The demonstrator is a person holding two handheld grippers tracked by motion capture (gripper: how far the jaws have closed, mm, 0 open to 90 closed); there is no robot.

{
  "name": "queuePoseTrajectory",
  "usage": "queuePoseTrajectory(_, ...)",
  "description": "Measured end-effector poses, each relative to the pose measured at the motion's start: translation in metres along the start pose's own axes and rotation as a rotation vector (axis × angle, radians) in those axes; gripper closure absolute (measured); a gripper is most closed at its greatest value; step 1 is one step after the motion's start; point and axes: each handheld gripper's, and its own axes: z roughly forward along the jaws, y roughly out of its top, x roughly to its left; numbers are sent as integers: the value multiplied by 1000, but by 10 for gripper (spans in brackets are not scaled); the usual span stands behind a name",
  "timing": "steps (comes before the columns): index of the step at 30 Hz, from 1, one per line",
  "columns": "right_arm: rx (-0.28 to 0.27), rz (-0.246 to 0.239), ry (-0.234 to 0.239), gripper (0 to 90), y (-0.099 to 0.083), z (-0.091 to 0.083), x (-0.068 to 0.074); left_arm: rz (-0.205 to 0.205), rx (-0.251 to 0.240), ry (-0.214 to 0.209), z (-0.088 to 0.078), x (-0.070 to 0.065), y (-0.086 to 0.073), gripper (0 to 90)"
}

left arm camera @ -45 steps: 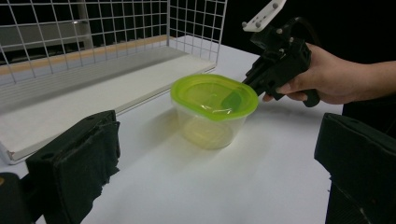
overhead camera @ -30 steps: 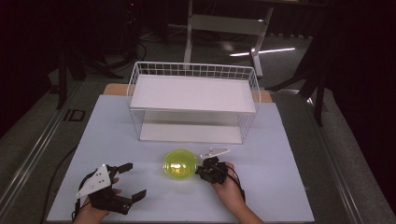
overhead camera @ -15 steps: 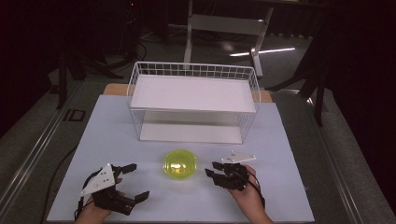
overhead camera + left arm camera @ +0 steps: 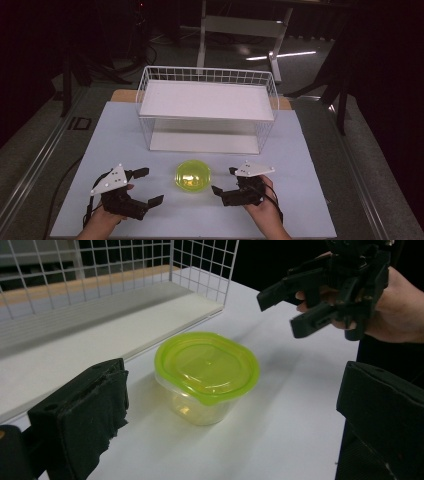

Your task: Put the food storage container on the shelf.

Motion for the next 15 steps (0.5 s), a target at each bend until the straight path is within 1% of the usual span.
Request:
queuePoseTrajectory(2,-18,7,7,191,3,1,-4,-4,10,-2,4,2,3,10)
queuePoseTrajectory(3,-29,-2,-4,206,5,1,-5,-2,11,3,5,3,4,11)
queuePoseTrajectory(4,-33,-17,-13,219,7,1,-6,-12,5,-7,7,6,5,11)
queuePoseTrajectory(5,-35,-22,-1,217,9,2,-7,-33,1,-22,8,8,6,11)
queuePoseTrajectory(6,-46,-20,1,217,12,2,-8,-50,-3,-25,10,11,7,10)
queuePoseTrajectory(7,-53,-19,-7,217,14,2,-9,-68,-4,-30,11,13,8,10)
queuePoseTrajectory(8,-50,-10,-3,211,16,3,-10,-86,-2,-29,14,16,9,11)
queuePoseTrajectory(9,-38,5,1,195,18,5,-12,-103,5,-23,16,18,11,10)
queuePoseTrajectory(10,-26,22,2,191,20,6,-14,-119,9,-25,18,20,12,10)
queuePoseTrajectory(11,-27,32,-5,192,22,7,-15,-121,15,-21,21,21,14,11)
queuePoseTrajectory(13,-14,61,-7,179,24,10,-18,-108,33,6,25,20,18,10)
queuePoseTrajectory(15,6,90,-6,175,26,13,-19,-94,52,11,30,20,21,10)
